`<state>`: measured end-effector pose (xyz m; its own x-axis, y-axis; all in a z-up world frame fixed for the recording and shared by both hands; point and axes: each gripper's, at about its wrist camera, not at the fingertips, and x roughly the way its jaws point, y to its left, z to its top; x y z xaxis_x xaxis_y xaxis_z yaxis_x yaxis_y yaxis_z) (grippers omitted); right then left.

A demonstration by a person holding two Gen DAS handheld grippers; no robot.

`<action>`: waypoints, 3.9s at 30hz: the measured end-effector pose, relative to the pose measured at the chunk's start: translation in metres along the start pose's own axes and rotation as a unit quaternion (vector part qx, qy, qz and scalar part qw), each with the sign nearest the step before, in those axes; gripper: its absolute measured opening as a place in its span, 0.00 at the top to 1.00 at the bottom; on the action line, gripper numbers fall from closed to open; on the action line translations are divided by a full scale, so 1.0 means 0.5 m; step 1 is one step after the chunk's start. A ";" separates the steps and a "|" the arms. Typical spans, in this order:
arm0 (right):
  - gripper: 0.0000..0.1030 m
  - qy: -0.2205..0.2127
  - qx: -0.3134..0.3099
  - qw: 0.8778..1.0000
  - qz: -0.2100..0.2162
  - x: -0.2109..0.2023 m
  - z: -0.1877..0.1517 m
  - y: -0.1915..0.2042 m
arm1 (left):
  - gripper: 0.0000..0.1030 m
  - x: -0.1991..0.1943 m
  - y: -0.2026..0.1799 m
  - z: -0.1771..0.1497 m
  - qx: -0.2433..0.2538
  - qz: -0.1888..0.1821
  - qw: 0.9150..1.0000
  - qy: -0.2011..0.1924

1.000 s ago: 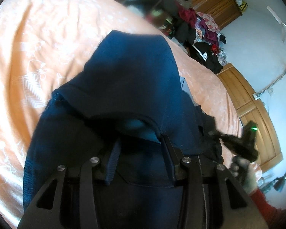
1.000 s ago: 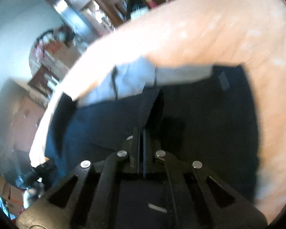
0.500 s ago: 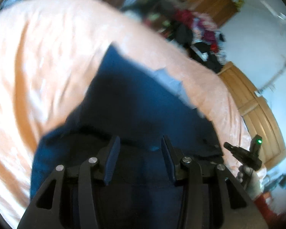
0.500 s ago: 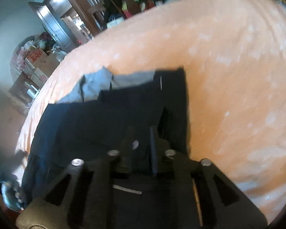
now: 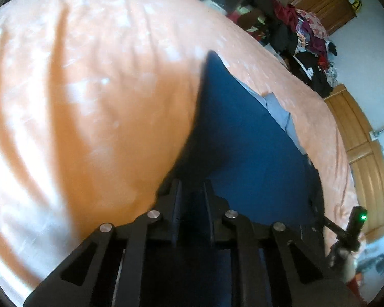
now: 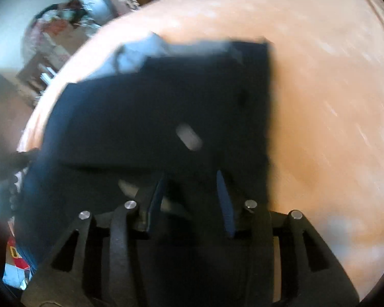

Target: Fold small clothes

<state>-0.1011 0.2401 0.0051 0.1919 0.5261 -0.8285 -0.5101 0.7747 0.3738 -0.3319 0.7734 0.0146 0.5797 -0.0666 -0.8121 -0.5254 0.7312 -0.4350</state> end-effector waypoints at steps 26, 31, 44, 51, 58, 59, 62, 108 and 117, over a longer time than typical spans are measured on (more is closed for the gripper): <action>0.39 0.000 0.053 0.997 0.050 -0.245 -0.388 0.036 | 0.48 -0.271 0.050 -0.339 0.051 -0.087 0.994 0.040; 0.41 0.038 0.052 0.996 0.062 -0.196 -0.407 0.041 | 0.49 -0.265 0.045 -0.357 0.064 -0.097 0.992 0.054; 0.41 0.047 0.043 0.994 0.083 -0.183 -0.421 0.053 | 0.60 -0.282 0.042 -0.411 0.093 -0.101 0.986 0.098; 0.41 0.058 0.031 0.994 0.082 -0.203 -0.430 0.065 | 0.83 -0.270 0.070 -0.431 0.080 -0.102 0.986 0.105; 0.94 0.026 0.066 0.990 0.124 -0.237 -0.409 0.071 | 0.94 -0.264 0.049 -0.433 0.039 -0.170 0.980 0.098; 0.95 0.009 0.080 0.986 0.147 -0.261 -0.404 0.071 | 0.94 -0.281 0.045 -0.423 0.025 -0.196 0.977 0.082; 0.98 -0.049 0.109 0.970 0.213 -0.337 -0.363 0.071 | 0.95 -0.327 0.028 -0.375 0.000 -0.251 0.968 0.033; 0.24 -0.037 -0.002 0.999 -0.019 0.062 0.143 -0.028 | 0.54 0.124 -0.179 0.167 0.105 0.018 0.992 -0.073; 0.15 -0.043 -0.011 0.999 -0.021 0.083 0.145 -0.012 | 0.44 0.175 -0.110 0.257 0.002 -0.103 0.995 -0.002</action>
<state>-0.0292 0.2828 -0.0012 0.2849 0.5222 -0.8039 -0.5176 0.7896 0.3295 -0.1722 0.8146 0.0176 0.6775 -0.2132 -0.7040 -0.3923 0.7048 -0.5910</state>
